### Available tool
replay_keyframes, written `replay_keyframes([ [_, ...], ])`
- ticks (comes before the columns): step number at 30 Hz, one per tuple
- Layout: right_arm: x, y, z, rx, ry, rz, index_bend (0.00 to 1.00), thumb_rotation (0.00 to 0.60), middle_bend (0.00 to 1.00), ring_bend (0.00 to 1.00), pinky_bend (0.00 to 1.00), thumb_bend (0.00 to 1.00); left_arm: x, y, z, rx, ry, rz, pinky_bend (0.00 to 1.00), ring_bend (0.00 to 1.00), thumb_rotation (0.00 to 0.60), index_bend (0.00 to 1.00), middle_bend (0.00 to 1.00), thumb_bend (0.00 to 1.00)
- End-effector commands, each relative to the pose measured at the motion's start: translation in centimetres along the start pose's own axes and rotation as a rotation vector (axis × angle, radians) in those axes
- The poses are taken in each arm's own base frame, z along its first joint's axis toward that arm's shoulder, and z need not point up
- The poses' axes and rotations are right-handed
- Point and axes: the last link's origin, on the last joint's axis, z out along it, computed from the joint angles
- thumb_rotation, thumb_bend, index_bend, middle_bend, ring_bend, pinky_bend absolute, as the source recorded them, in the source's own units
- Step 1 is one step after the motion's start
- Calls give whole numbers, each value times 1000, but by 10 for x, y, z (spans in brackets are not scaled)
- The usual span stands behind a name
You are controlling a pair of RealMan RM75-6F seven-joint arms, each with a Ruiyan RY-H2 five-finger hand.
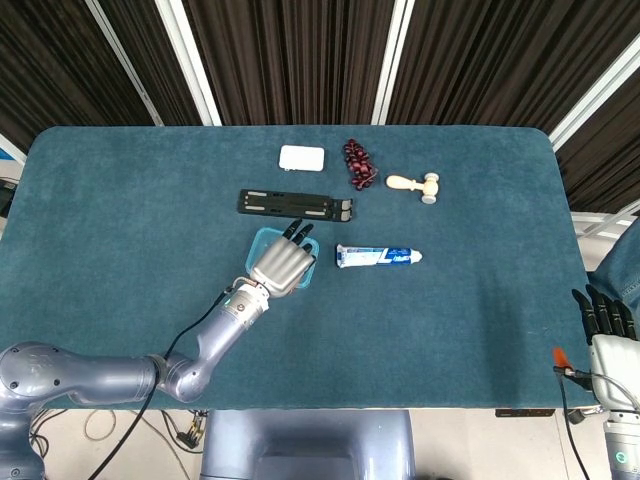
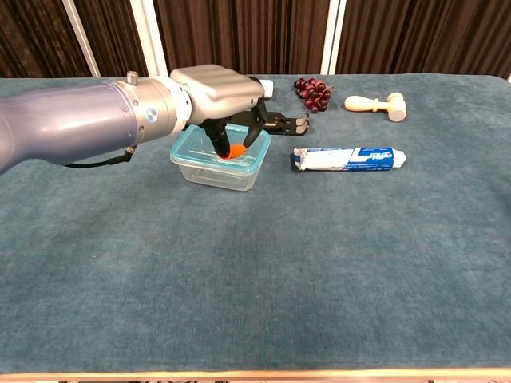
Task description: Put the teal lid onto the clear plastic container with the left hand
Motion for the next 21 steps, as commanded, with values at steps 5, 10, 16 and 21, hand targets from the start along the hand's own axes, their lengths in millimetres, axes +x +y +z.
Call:
replay_keyframes([
  [5, 0, 0, 0, -3, 0, 2, 69, 600, 0, 7, 0, 362, -4, 4, 2, -10, 2, 19, 0, 10, 600, 702, 354, 505],
  [10, 0, 1, 0, -5, -1, 3, 69, 600, 0, 7, 0, 362, -7, 7, 3, -17, 3, 33, 0, 10, 600, 702, 351, 501],
  [16, 0, 1, 0, -8, -2, 4, 69, 600, 0, 7, 0, 362, -9, 9, 5, -20, 6, 45, 0, 10, 600, 702, 350, 500],
  [21, 0, 1, 0, -15, -4, 7, 69, 600, 0, 7, 0, 362, -9, 9, 6, -15, 11, 59, 0, 10, 600, 702, 347, 501],
])
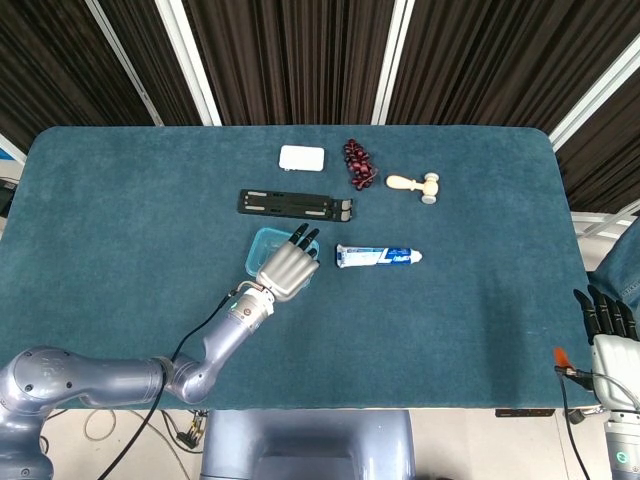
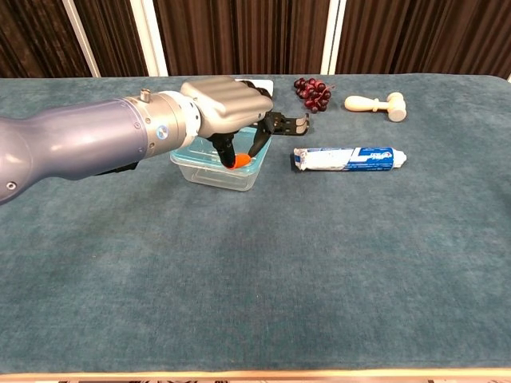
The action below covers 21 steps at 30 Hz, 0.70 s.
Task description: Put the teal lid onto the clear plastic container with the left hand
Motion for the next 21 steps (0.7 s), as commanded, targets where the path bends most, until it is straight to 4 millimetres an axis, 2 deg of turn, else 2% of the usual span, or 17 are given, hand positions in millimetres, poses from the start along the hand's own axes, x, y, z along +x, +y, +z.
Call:
replay_keyframes([
  [1, 0, 0, 0, -2, -2, 2, 69, 600, 0, 7, 0, 362, -1, 0, 0, 2, 2, 5, 0, 10, 600, 702, 347, 500],
  [5, 0, 0, 0, -2, -2, 2, 69, 600, 0, 7, 0, 362, -2, -1, 0, 6, 2, 13, 0, 9, 600, 702, 365, 501],
  [13, 0, 0, 0, -2, -1, 1, 69, 600, 0, 7, 0, 362, -4, -1, 2, 16, 2, 14, 0, 11, 600, 703, 475, 500],
  [21, 0, 0, 0, -4, -3, 2, 69, 600, 0, 7, 0, 362, -2, -4, 4, 29, 13, 15, 0, 26, 600, 703, 507, 500],
])
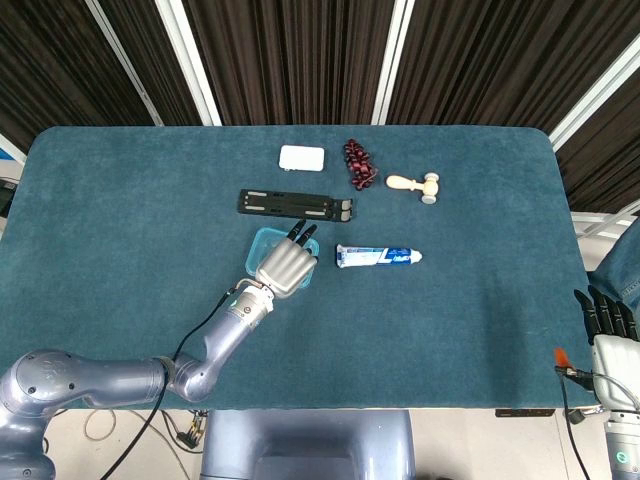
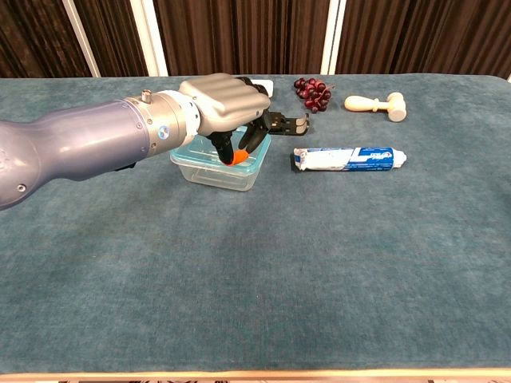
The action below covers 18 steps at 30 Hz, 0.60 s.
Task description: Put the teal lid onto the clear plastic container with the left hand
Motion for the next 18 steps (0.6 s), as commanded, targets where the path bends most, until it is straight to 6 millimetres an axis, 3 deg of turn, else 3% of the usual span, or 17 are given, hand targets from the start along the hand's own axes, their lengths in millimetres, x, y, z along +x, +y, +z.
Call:
replay_keyframes([
  [1, 0, 0, 0, 0, -1, 0, 69, 600, 0, 7, 0, 362, 0, -1, 1, 3, -2, 2, 0, 26, 600, 703, 508, 500],
  [18, 0, 0, 0, -2, -1, 1, 69, 600, 0, 7, 0, 362, -4, 2, 1, -6, -23, -12, 0, 26, 600, 702, 511, 500],
])
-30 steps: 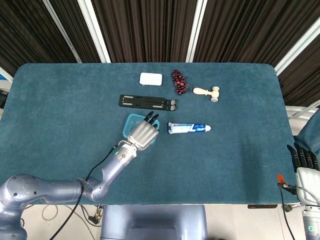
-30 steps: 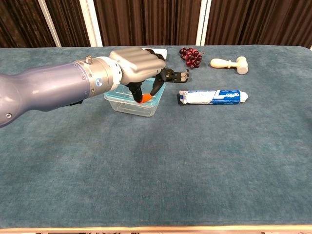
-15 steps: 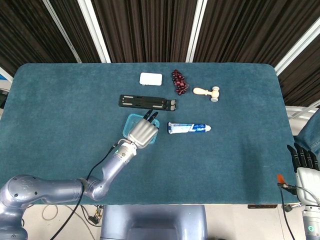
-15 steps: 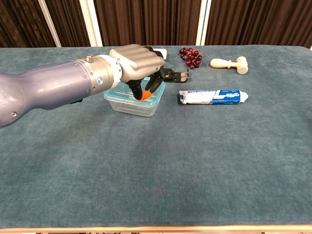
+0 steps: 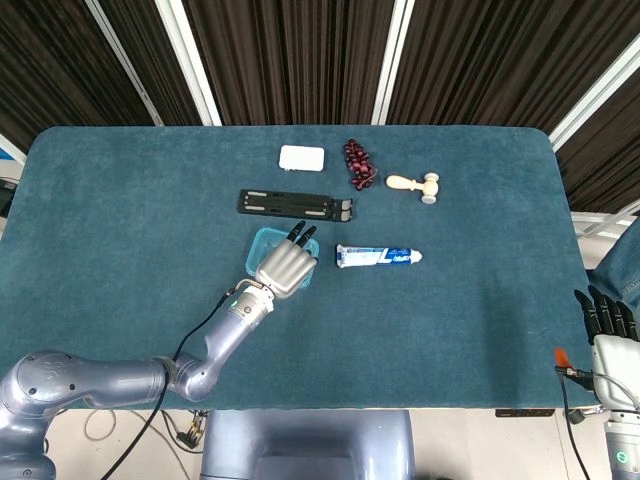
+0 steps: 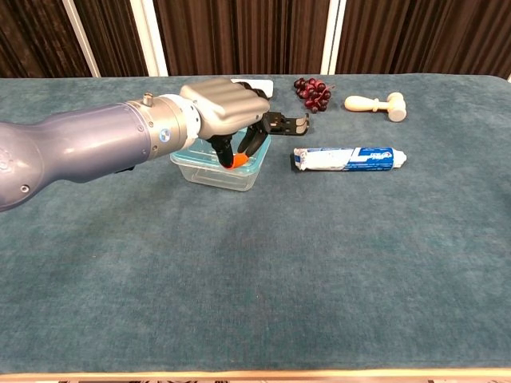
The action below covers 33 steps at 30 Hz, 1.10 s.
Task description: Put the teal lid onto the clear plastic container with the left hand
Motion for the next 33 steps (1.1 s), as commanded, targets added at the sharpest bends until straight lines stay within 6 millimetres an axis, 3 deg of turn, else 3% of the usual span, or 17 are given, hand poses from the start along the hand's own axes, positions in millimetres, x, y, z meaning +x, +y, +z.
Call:
replay_keyframes([
  [1, 0, 0, 0, 0, 0, 0, 69, 600, 0, 7, 0, 362, 0, 0, 0, 1, -1, -1, 0, 26, 600, 703, 511, 500],
  [28, 0, 0, 0, -6, -3, 3, 69, 600, 0, 7, 0, 362, -15, -2, 1, 10, -22, 22, 0, 26, 600, 703, 511, 500],
  [33, 0, 0, -1, -7, -3, 3, 69, 600, 0, 7, 0, 362, -8, -3, 2, 13, 1, 19, 0, 26, 600, 703, 511, 500],
])
